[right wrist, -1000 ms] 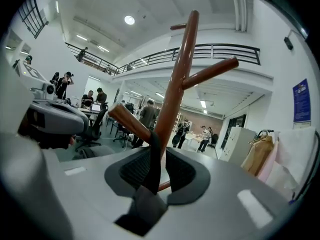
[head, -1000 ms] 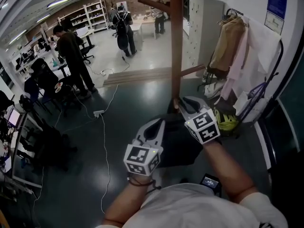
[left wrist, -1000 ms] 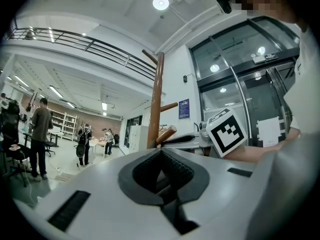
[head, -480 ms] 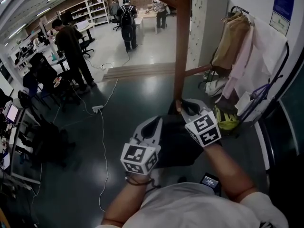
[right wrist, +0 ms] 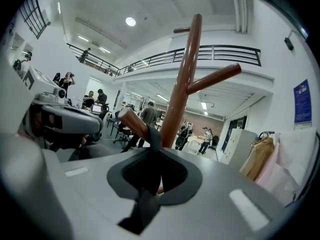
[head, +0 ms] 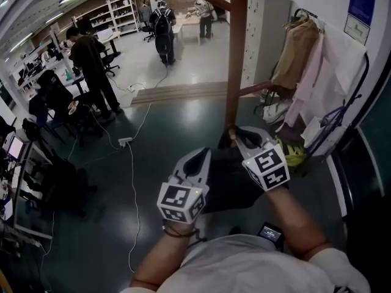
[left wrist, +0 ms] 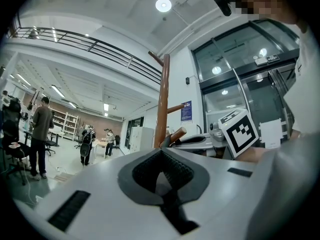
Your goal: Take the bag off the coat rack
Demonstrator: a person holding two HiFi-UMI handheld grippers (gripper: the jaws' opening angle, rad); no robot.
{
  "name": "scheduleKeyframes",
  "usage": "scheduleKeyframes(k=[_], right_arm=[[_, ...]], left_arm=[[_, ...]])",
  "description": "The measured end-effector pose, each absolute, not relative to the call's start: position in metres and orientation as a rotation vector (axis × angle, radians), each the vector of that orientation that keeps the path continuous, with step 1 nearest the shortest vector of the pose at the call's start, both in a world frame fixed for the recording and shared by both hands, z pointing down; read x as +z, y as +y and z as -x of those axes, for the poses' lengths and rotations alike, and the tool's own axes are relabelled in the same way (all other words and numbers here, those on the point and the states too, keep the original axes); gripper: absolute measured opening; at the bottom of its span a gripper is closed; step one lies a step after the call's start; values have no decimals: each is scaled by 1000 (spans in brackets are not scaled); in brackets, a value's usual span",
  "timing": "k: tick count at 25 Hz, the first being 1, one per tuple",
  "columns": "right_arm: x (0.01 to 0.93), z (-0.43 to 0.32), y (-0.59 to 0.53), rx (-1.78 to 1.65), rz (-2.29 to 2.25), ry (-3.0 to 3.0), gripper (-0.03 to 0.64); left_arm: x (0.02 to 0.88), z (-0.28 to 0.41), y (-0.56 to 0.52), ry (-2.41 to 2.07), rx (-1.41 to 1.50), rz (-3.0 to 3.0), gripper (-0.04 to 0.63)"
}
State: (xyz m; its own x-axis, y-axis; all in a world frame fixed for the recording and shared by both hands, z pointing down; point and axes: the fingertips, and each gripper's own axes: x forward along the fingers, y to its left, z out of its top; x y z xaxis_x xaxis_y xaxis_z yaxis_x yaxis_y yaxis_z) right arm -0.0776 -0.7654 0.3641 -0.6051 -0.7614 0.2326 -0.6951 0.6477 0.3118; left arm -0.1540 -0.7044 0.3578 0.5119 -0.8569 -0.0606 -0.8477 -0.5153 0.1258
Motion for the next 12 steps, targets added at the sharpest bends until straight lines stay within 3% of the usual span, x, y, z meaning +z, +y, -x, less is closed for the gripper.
scheduleKeyframes(k=[12], right_arm=[[315, 70, -714, -366, -1244, -2531, 29]], left_arm=[[324, 152, -660, -1455, -228, -2744, 6]])
